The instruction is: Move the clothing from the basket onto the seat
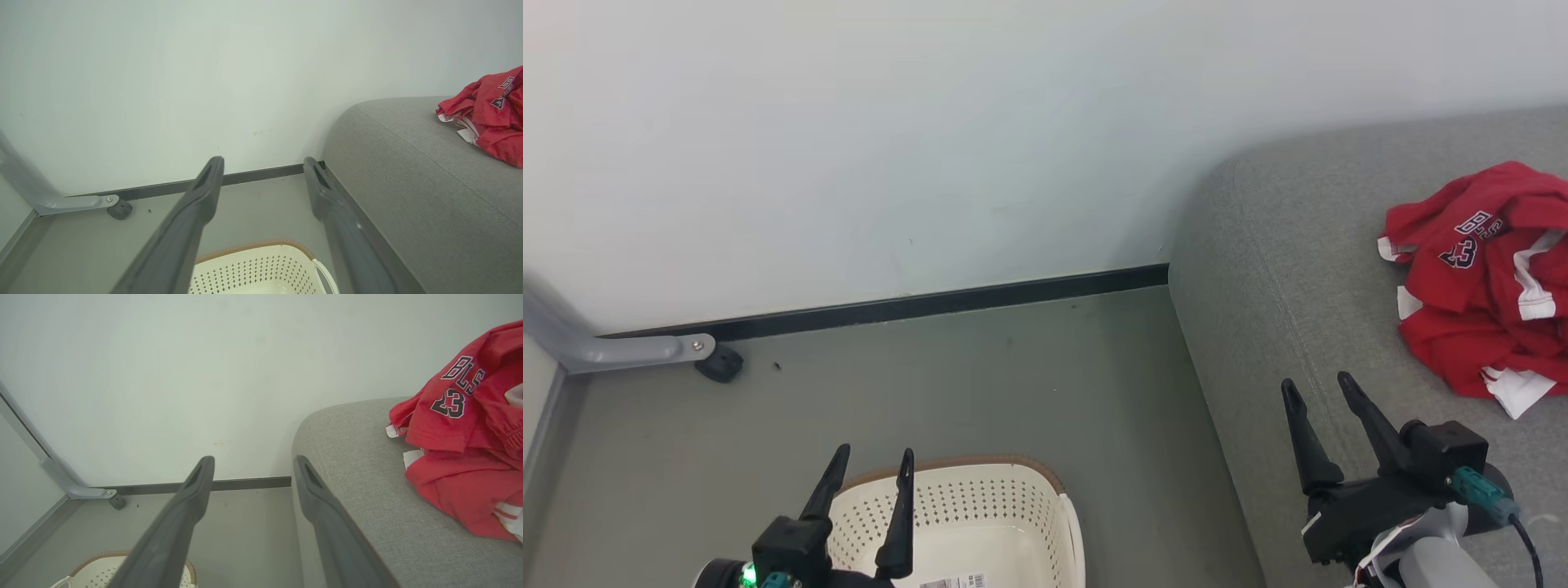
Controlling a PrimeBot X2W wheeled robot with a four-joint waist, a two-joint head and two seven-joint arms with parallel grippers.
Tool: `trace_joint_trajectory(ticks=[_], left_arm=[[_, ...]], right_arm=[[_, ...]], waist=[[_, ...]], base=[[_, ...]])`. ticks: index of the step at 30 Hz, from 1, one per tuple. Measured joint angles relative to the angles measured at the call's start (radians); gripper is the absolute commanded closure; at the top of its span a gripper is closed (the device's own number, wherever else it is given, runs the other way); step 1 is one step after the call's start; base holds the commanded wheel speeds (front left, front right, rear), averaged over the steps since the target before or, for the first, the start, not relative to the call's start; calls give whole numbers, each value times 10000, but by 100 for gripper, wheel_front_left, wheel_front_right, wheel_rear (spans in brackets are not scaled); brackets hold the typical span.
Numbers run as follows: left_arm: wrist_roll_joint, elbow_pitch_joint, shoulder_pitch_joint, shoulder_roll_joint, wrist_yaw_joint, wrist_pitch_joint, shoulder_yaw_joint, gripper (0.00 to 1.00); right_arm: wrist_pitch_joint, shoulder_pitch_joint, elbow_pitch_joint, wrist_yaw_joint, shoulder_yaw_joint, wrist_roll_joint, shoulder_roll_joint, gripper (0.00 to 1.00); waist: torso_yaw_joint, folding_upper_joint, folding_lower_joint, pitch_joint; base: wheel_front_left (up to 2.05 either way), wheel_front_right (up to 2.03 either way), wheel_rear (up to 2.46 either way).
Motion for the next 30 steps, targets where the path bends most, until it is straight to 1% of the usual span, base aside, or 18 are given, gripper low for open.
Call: trace_joint_trajectory(ticks=[2,4,12,14,16,19,21,27,30], left_arm=[[-21,42,123,-2,4,-69,69,0],[-54,63,233,-2,13,-77,140,0],[-88,198,575,-12,88,-84,334,0],[-153,217,703,-31,88,-86,426,0],[-299,203,817,-31,90,-130,522,0],[-339,201,914,-31,96,-155,575,0],[-339,188,914,-31,100,-155,606,0],[-337,134,1025,-54,104,-157,671,0],[-337,128,1081,-73,176,-157,700,0]], right_arm=[[0,207,-161,-6,-4,-2,0,0],[0,426,-301,-92,-2,-67,0,0],[2,1143,-825,-265,-6,-267,-15,0],[0,1325,-978,-268,-4,-320,-29,0],[2,1475,-1158,-341,17,-370,-29,0],[2,1530,-1344,-357,8,-431,-42,0],[0,1591,-1480,-437,-13,-443,-52,0],[0,1911,-1760,-531,-35,-474,-65,0],[0,1911,-1871,-575,-63,-508,-81,0]], waist=[[36,0,0,-88],[76,0,0,-165],[247,0,0,-445],[287,0,0,-508],[315,0,0,-552],[334,0,0,-579],[342,1,1,-587],[359,1,1,-568],[365,1,1,-557]], base=[[0,0,0],[0,0,0],[0,0,0],[0,0,0],[0,0,0],[0,0,0],[0,0,0],[0,0,0],[0,0,0]])
